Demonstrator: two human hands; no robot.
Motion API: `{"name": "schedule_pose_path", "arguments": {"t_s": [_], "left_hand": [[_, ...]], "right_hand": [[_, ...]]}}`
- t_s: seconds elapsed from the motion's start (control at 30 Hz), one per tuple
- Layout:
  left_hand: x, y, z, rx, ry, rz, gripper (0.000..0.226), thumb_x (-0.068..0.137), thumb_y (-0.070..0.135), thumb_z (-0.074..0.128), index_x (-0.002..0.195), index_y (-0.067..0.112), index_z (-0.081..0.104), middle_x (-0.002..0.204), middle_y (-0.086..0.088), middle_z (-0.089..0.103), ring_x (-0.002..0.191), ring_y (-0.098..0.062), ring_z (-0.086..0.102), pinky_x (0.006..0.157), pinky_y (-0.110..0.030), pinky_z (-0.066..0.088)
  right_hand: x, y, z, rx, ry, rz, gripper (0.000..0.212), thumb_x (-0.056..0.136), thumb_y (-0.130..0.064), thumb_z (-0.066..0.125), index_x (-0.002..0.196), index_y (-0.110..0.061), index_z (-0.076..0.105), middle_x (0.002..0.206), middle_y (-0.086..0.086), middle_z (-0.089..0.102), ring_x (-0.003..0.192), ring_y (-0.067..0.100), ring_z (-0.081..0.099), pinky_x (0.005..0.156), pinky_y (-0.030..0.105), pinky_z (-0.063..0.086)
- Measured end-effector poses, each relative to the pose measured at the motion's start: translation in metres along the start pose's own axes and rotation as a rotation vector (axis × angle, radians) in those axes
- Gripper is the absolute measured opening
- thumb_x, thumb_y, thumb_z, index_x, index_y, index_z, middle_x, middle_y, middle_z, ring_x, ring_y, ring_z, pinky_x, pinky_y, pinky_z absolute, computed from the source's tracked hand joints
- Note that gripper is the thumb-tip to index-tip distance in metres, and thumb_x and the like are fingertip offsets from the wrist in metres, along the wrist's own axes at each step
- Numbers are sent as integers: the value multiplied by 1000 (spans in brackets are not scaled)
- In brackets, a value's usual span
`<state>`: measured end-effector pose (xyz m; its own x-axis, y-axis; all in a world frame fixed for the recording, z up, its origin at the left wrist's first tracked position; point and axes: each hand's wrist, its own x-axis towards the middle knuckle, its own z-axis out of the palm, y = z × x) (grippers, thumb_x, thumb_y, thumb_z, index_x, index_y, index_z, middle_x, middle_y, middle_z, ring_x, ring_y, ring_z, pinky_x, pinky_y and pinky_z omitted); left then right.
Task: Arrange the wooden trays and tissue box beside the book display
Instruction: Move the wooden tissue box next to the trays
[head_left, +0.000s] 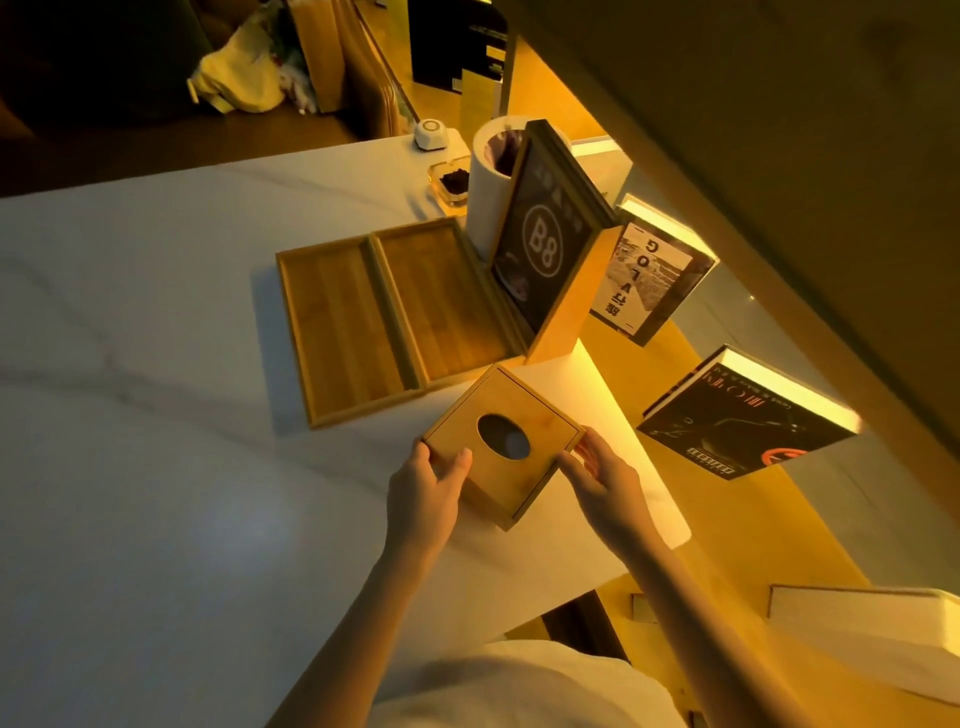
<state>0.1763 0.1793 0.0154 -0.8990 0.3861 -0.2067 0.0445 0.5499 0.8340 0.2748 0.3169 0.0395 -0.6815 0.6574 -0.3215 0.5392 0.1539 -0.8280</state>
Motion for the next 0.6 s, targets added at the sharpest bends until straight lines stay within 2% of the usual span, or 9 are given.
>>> {"name": "schedule_pose_path", "arguments": {"t_s": [0.1,0.3,0.37,0.43,0.47,0.5,0.53,0.6], "left_hand": [[1,0,4,-4,-16,-6,26,86,25,53,96,1,55,100,-17,67,79,-16,57,67,-20,47],[4,2,7,19,-21,-30,27,87,25,52,98,1,54,102,-17,66,78,-15,57,62,-14,44],[3,2,8,36,-35,-42,33,87,26,52,107,0,51,110,-18,64,82,-17,58,65,-12,45],[1,2,8,65,-44,-73,56,87,27,52,131,2,30,135,-18,47,114,-26,52,85,-21,46],[-1,3,8,109,-19,-52,67,86,29,53,138,5,17,146,-17,31,129,-30,38,97,-30,41],[-3,2,8,185,17,14,73,86,31,53,139,7,10,150,-17,22,136,-31,27,104,-39,35],[-6,2,9,288,45,98,72,86,35,51,139,7,12,150,-18,20,137,-32,23,106,-48,32],[-11,1,11,503,53,219,67,84,44,42,137,7,23,146,-19,30,134,-32,26,103,-55,27]], "right_hand": [[5,6,1,16,-9,2,36,92,-25,47,125,-13,47,130,10,54,119,28,47,96,45,41],[12,10,3,42,-1,3,36,91,-25,48,126,-14,47,131,9,54,121,29,47,98,47,41],[14,12,2,31,-18,-2,38,91,-27,49,127,-16,45,132,9,53,122,29,46,99,47,40],[16,14,-2,-41,-56,-7,47,90,-32,48,134,-18,37,141,7,44,130,29,38,104,46,35],[17,16,-5,-94,-67,-14,54,89,-36,48,138,-20,30,147,5,36,135,27,32,107,45,31],[18,17,-8,-151,-65,-32,61,88,-41,47,141,-22,23,151,3,27,138,25,25,110,44,26],[17,18,-12,-216,-50,-74,66,86,-46,44,142,-24,16,154,1,20,141,23,18,112,43,21],[15,24,-17,-406,-25,-225,66,87,-57,30,142,-30,5,154,-4,6,143,19,6,115,41,11]]}}
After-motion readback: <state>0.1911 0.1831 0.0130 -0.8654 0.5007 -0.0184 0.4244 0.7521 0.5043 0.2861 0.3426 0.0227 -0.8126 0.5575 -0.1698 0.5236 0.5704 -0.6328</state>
